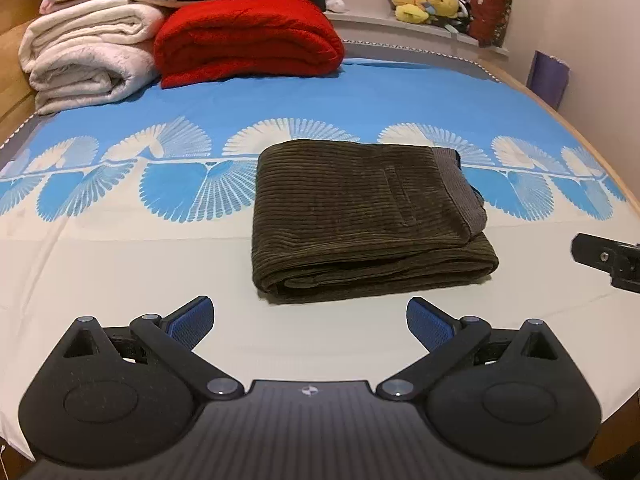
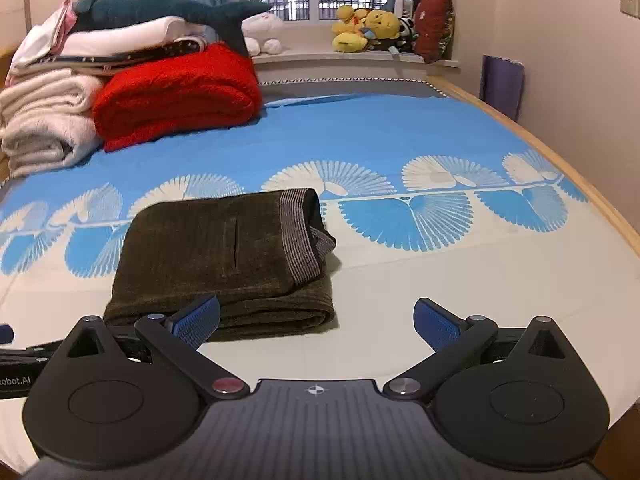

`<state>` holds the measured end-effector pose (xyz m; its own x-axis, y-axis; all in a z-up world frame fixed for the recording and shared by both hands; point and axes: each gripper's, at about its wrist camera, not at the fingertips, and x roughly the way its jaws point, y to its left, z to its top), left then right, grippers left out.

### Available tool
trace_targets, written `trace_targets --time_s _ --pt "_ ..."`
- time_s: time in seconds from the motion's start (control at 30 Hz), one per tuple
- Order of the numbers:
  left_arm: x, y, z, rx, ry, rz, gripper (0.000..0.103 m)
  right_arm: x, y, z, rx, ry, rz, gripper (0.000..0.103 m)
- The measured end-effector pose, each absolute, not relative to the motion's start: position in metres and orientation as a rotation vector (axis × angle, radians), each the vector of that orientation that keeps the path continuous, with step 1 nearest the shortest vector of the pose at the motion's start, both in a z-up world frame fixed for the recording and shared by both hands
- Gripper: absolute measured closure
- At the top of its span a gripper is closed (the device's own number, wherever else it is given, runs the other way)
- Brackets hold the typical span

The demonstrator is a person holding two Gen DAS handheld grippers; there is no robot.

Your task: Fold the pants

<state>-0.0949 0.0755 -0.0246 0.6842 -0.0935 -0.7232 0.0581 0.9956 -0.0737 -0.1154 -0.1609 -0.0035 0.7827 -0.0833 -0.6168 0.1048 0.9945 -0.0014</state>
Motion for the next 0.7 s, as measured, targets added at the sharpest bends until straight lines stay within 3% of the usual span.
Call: trace_targets --time_s 0.7 --pt "-0.083 0.069 -0.029 -0.063 0.824 -0.087 0.000 -0.103 -0.160 -0.009 0.021 0.707 -0.101 0.001"
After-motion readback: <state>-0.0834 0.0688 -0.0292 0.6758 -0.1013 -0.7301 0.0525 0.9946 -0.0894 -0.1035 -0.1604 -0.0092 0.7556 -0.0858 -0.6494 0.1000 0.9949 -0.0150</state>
